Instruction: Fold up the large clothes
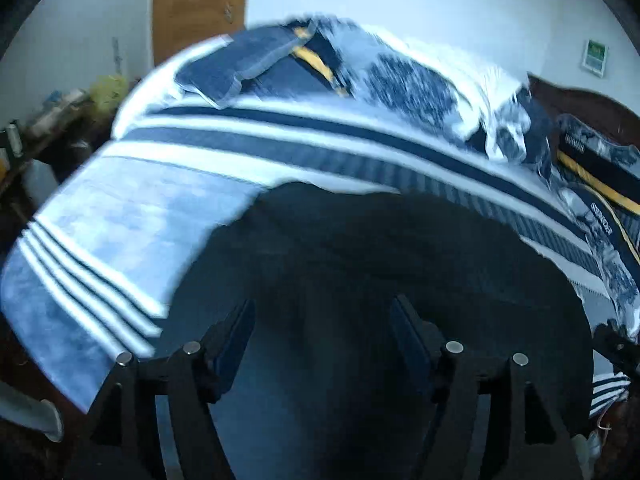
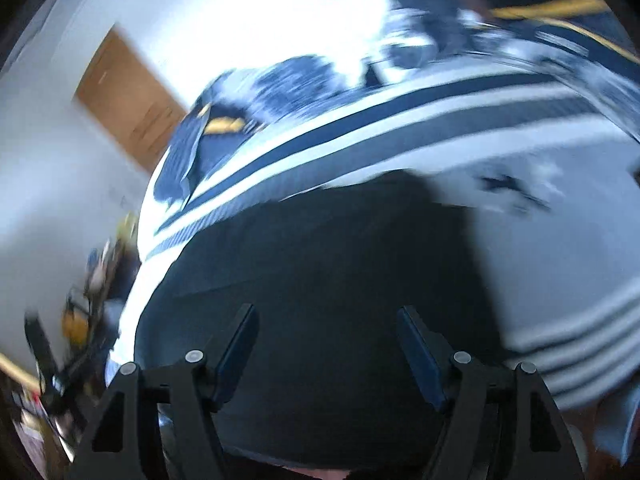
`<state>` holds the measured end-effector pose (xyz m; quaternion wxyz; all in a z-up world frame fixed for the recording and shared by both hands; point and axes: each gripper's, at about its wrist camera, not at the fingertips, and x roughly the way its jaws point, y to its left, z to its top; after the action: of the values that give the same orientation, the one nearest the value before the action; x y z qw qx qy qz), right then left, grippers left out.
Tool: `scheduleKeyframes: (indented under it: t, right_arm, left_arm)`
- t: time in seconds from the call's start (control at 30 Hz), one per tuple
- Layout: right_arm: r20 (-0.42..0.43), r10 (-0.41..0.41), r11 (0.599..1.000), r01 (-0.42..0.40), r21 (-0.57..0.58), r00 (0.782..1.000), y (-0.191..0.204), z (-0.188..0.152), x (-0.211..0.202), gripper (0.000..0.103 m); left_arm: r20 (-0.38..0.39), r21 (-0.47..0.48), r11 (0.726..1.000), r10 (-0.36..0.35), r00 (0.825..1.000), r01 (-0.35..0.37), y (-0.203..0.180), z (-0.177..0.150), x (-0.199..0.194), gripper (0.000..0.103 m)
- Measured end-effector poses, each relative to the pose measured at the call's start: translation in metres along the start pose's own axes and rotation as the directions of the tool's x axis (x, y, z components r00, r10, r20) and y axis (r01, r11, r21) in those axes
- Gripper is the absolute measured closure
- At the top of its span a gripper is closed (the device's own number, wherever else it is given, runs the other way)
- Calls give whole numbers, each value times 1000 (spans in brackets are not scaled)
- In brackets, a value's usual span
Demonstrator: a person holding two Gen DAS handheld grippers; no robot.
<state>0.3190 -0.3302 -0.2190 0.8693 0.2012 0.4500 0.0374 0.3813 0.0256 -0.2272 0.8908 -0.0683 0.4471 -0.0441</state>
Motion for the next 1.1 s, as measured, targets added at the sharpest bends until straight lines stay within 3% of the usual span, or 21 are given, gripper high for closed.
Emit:
scheduleKeyframes:
  t: [0.1, 0.2, 0.33, 0.43, 0.5, 0.53, 0.6, 0.67, 0.77, 0.9, 0.97, 1.1]
  right_arm:
    - [-67, 6, 1000, -7, -15, 998, 10, 12, 41, 29]
    - [-127, 6, 999, -1, 42, 992, -16, 24, 79, 29]
    - [-139, -47, 999, 50, 20, 989, -48, 28, 103, 30]
    - [-147, -41, 998, 49, 47, 988, -65, 24, 107, 33]
    - [-144, -120, 990, 129, 51, 982, -70, 25, 105, 34]
    - [-140, -131, 987, 143, 77, 981, -71, 27, 99, 37]
    - [-85, -83, 992, 90, 90, 993, -61, 33, 81, 36]
    - [-46, -66, 998, 67, 21, 997, -37, 45, 72, 36]
    - [-39, -43, 993, 38, -113, 998, 5, 62, 84, 33]
    - [-136, -45, 979, 17, -202, 990, 41, 78, 138, 33]
    - [-181, -109, 976, 71, -207, 977, 37, 85, 169, 31]
    - [-227, -153, 987, 137, -82, 962, -13, 86, 189, 30]
  left_arm:
    - [-61, -55, 998, 20, 998, -23, 9, 9, 43, 32]
    - [-37, -51, 995, 84, 996, -86, 25, 9, 65, 32]
    - [-29, -20, 997, 80, 996, -80, 37, 6, 83, 27]
    - [-39, -28, 996, 88, 995, -89, 43, 7, 86, 27]
    - [-65, -50, 994, 99, 993, -102, 43, 11, 84, 27]
    - [-55, -70, 994, 86, 995, -89, 43, 15, 76, 29]
    - [21, -89, 996, 18, 1000, -16, 39, 20, 56, 29]
    - [66, -76, 997, 1, 998, 4, 25, 34, 48, 27]
    - [28, -9, 1000, 17, 999, -17, -5, 50, 65, 24]
    - [-47, 93, 987, 138, 989, -133, -29, 65, 111, 24]
    - [-73, 70, 984, 168, 983, -163, -20, 68, 130, 24]
    - [-111, -59, 991, 113, 987, -120, 21, 65, 148, 21]
